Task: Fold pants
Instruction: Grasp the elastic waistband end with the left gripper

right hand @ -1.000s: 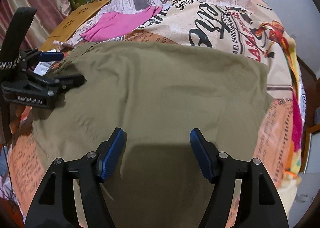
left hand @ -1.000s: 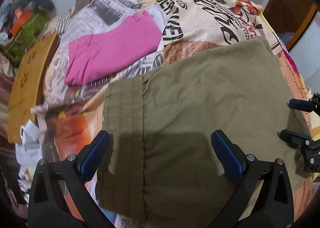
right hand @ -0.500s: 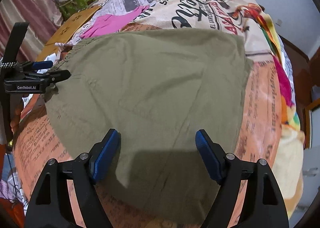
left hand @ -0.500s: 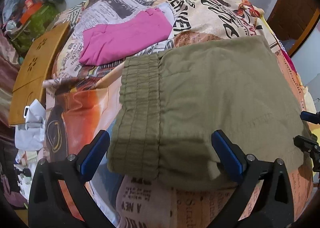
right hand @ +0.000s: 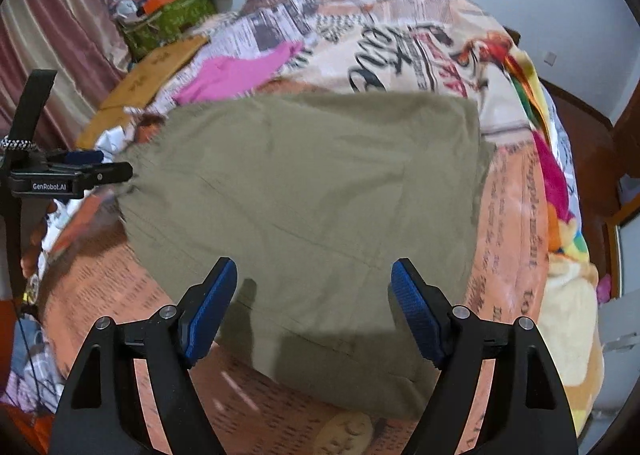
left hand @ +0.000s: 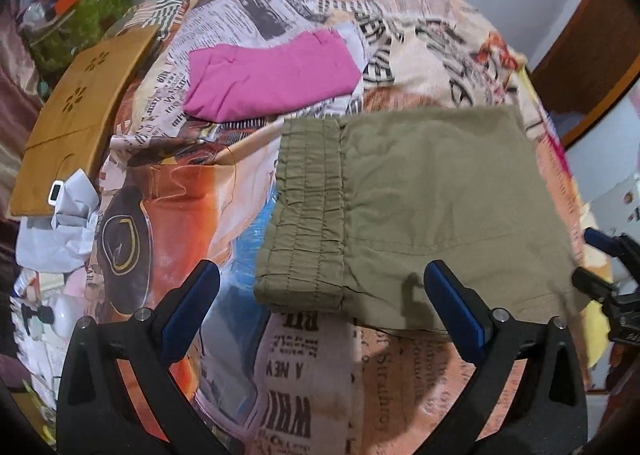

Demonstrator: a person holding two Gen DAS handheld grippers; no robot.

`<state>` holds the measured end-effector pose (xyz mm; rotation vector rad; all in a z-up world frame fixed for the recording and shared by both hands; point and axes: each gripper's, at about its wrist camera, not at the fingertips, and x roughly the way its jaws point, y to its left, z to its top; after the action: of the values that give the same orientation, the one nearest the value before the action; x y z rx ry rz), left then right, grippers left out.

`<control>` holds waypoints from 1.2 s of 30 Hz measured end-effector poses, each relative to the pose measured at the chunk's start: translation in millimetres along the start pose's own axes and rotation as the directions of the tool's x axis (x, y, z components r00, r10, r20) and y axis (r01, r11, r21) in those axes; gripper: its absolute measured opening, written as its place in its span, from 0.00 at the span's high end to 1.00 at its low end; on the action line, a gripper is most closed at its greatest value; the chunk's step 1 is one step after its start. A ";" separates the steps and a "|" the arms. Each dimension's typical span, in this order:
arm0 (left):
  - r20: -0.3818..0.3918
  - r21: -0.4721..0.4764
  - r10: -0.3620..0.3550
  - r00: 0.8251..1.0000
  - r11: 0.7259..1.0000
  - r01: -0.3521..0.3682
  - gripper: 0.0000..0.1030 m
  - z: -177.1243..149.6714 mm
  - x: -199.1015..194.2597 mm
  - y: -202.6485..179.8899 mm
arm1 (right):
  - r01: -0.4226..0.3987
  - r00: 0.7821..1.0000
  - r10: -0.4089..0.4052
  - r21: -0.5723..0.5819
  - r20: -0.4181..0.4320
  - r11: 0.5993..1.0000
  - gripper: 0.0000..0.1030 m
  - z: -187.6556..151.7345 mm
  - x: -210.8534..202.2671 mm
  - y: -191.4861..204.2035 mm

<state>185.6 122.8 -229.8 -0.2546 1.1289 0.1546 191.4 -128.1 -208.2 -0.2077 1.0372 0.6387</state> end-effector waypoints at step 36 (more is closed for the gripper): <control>-0.067 -0.325 -0.317 0.946 0.903 0.280 0.39 -5.7 57.7 22.3 | -0.093 0.993 0.092 -0.003 -0.069 0.996 0.16 -4.7 47.6 19.1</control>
<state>199.4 142.3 -287.1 -0.7250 1.1666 0.0434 193.3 -96.1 -248.6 -0.1892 1.1157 0.7228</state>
